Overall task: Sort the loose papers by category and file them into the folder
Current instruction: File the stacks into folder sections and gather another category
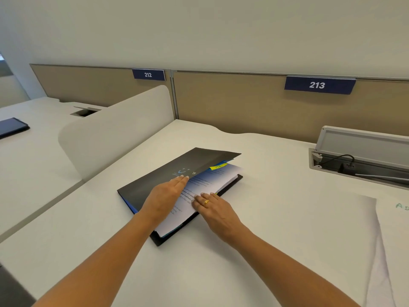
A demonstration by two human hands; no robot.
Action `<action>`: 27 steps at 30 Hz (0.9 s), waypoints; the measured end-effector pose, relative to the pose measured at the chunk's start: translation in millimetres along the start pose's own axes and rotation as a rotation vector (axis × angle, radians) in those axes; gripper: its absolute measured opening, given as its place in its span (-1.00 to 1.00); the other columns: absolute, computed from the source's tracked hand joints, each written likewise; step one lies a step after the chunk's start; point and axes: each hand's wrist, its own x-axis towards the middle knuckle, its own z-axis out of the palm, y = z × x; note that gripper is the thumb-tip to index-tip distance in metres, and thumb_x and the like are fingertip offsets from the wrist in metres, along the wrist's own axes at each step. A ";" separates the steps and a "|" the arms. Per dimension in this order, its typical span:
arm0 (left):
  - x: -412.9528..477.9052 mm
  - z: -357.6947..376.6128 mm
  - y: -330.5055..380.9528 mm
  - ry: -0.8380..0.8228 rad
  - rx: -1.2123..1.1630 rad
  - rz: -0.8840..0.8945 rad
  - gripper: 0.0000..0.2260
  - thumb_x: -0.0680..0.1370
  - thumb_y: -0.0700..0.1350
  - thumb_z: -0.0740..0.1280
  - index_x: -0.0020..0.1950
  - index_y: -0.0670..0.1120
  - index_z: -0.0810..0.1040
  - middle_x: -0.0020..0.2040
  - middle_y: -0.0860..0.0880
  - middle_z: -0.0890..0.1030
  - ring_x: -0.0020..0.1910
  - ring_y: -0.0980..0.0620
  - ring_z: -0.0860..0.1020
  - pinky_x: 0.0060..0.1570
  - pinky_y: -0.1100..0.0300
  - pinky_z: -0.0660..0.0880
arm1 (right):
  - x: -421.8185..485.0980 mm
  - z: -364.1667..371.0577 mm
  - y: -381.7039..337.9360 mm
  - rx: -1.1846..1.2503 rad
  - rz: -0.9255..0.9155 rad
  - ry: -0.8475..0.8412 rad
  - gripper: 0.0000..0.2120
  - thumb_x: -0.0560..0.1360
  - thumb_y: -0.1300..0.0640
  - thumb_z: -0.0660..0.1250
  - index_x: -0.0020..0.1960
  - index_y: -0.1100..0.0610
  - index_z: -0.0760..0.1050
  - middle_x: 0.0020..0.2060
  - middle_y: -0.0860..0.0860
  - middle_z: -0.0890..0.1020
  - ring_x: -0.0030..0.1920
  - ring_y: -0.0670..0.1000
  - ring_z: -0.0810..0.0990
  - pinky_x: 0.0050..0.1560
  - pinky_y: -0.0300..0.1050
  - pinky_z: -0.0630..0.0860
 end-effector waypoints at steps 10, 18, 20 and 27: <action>-4.2 -2.2 -3.5 -0.004 -0.034 0.001 -0.37 0.02 -0.38 0.62 0.07 -0.32 0.59 -0.06 -0.22 0.67 -0.22 -0.09 0.68 -0.44 0.11 0.59 | 33.4 0.5 -6.6 -0.007 0.123 -0.246 -0.62 0.62 0.25 0.00 0.42 0.29 0.23 0.34 0.25 0.39 0.34 0.20 0.35 0.38 0.01 0.22; -0.9 -4.2 -4.0 0.036 -0.015 -0.019 -0.37 0.03 -0.47 0.57 0.09 -0.30 0.59 -0.06 -0.20 0.68 -0.21 -0.08 0.68 -0.36 0.09 0.61 | 25.4 -5.9 11.3 -0.043 0.118 -0.204 -0.55 0.61 0.25 0.07 0.48 0.30 0.13 0.37 0.27 0.37 0.39 0.20 0.35 0.44 0.06 0.16; 0.2 -6.6 -0.9 0.027 -0.024 -0.019 -0.37 0.02 -0.41 0.61 0.08 -0.30 0.60 -0.08 -0.20 0.68 -0.23 -0.07 0.68 -0.36 0.12 0.60 | 26.6 -0.6 4.4 -0.144 0.090 -0.177 -0.59 0.60 0.21 0.11 0.43 0.30 0.24 0.28 0.25 0.48 0.29 0.21 0.47 0.35 0.06 0.32; -2.1 -1.7 -1.0 -0.009 -0.086 -0.033 -0.42 0.08 -0.37 0.60 0.08 -0.34 0.58 -0.11 -0.23 0.68 -0.26 -0.09 0.68 -0.35 0.09 0.59 | 44.5 3.3 0.7 -0.149 0.042 -0.187 -0.69 0.59 0.25 0.10 0.31 0.24 0.37 0.12 0.15 0.58 0.11 0.14 0.53 0.19 -0.02 0.37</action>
